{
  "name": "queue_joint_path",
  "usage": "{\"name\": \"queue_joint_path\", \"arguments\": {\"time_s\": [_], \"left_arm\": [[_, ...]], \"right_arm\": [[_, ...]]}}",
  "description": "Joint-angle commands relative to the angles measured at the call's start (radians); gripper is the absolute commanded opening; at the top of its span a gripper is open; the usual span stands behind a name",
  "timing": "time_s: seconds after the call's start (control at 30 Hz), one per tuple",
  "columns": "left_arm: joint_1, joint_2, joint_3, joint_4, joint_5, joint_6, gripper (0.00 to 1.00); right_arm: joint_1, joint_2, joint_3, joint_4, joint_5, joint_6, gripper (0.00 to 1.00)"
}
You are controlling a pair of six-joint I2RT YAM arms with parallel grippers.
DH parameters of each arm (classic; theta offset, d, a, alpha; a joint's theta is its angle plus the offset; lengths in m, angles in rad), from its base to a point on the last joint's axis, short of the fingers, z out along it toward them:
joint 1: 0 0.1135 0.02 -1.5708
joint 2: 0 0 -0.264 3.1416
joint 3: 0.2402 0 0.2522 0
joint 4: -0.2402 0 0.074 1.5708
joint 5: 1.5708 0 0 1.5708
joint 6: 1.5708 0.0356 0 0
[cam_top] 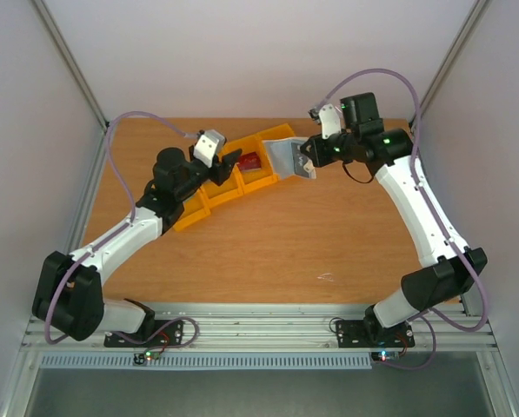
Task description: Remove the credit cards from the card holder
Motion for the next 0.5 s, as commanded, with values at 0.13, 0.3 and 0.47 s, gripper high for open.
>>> {"name": "queue_joint_path", "arguments": {"time_s": [0.13, 0.3, 0.47], "left_arm": [[-0.031, -0.029, -0.029, 0.108, 0.328, 0.055, 0.43], [-0.05, -0.012, -0.006, 0.191, 0.548, -0.151, 0.32], [-0.075, 0.003, 0.027, 0.185, 0.586, -0.157, 0.31]], "right_arm": [[0.156, 0.096, 0.135, -0.083, 0.486, 0.061, 0.01], [0.17, 0.119, 0.15, -0.042, 0.243, 0.067, 0.01], [0.171, 0.14, 0.17, -0.046, 0.196, 0.061, 0.01]]}}
